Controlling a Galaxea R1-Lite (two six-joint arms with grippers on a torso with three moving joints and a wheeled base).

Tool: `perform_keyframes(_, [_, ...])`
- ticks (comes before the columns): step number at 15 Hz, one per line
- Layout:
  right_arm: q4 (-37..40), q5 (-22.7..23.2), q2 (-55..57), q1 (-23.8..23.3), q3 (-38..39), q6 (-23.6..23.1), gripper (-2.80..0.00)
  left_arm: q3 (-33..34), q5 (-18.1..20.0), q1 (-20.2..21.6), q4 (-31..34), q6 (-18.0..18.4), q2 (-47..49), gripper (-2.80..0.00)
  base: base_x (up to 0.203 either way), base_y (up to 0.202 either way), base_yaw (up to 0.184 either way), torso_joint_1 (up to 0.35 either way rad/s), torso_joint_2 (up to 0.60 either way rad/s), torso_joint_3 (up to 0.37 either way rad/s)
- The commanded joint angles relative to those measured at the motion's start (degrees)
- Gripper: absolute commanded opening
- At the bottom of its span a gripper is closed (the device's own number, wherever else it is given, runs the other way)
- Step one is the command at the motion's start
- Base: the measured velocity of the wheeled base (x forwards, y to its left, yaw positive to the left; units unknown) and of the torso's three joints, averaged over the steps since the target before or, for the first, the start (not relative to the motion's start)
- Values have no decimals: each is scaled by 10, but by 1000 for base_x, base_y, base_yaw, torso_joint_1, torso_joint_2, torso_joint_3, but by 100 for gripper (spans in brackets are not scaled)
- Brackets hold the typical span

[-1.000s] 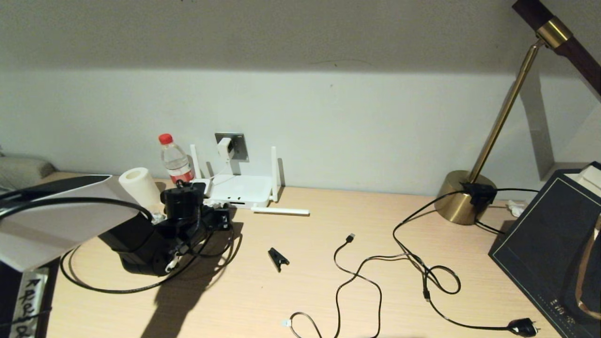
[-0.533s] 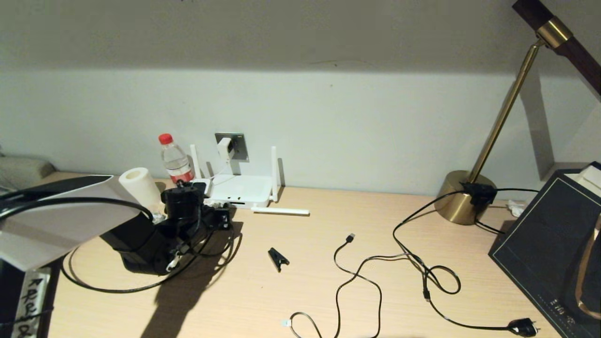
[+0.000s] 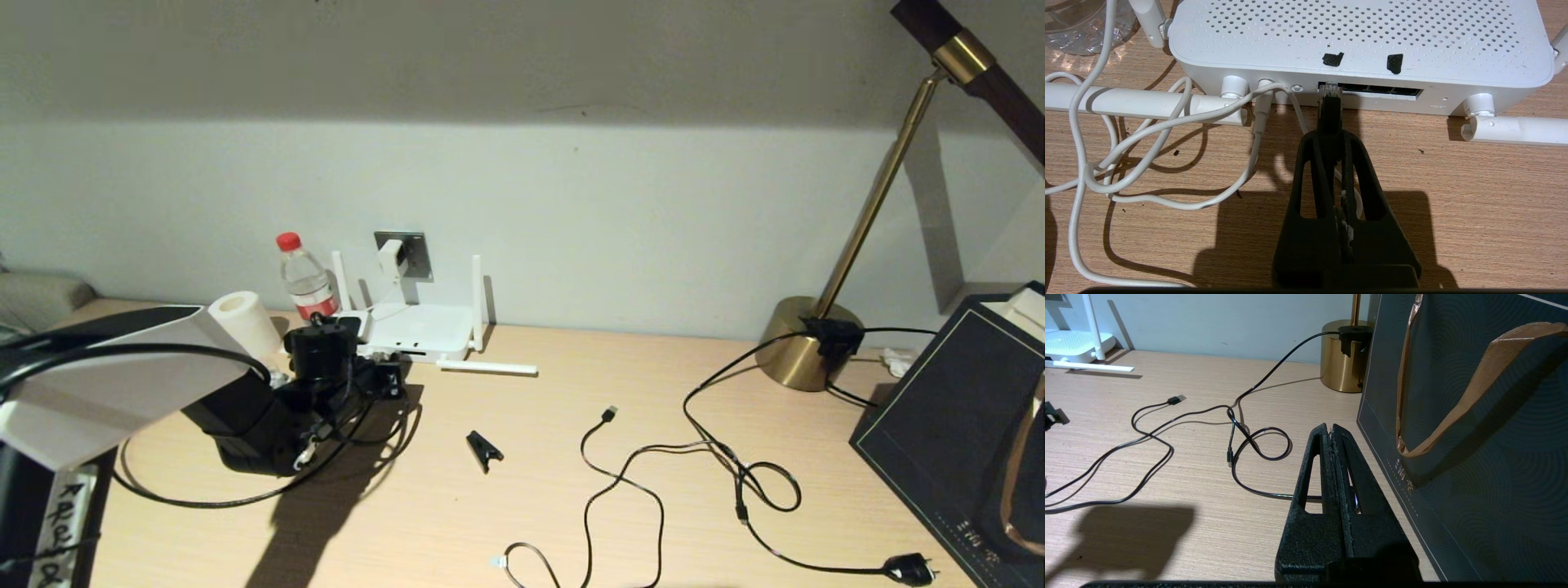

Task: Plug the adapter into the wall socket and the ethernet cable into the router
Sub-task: Plug cable into router interface

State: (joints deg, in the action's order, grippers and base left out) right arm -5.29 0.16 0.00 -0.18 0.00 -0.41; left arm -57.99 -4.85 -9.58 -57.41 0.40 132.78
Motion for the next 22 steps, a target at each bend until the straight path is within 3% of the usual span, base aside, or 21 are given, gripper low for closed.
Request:
perform_keyframes(1, [-1,0,1,0,20,0,-280,-4,0,0,-4,0,3,-280,0,0,0,0,0,0])
perform_keyframes(22, [-1,0,1,0,20,0,-280,-27,-1,0,-1,-1,16,-280,0,0,0,0,0,0])
